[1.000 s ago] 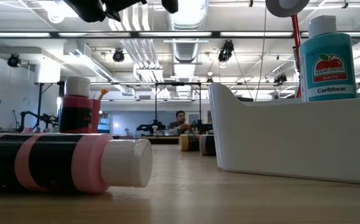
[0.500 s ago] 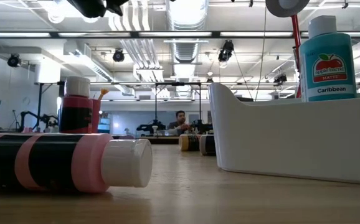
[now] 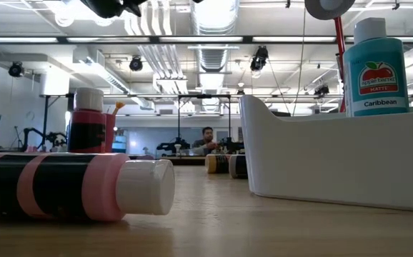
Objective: Pick & Place Paint Supplies
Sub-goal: Put the orange paintbrush into the pink cup
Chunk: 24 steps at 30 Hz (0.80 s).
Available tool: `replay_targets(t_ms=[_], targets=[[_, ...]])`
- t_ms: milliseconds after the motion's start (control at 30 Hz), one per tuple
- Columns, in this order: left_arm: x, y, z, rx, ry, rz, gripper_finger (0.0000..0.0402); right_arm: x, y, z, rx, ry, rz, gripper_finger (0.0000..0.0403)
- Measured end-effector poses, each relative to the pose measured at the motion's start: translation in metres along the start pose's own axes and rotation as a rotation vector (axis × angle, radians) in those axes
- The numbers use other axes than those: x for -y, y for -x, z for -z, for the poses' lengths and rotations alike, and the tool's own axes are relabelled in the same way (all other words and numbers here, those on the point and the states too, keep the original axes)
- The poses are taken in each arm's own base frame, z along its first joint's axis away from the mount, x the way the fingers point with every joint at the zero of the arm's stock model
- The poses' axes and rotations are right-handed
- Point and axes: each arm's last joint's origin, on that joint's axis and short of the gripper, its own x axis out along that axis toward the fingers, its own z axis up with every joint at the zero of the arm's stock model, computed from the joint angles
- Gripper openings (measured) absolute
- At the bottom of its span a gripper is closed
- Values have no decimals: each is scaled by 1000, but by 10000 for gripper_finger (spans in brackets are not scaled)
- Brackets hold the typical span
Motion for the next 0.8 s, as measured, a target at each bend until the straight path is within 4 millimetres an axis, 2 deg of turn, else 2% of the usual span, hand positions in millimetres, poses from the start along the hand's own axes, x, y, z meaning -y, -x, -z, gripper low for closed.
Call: replay_targets(t_ms=[233, 633, 800], targets=[[-2, -5, -10, 32, -12, 4, 108, -3, -8, 5, -24, 7, 3, 16], [-2, -7, -15, 47, -12, 3, 108, -3, -7, 6, -28, 6, 3, 16], [-2, -7, -15, 45, -8, 4, 83, -3, -7, 6, -31, 8, 6, 16]])
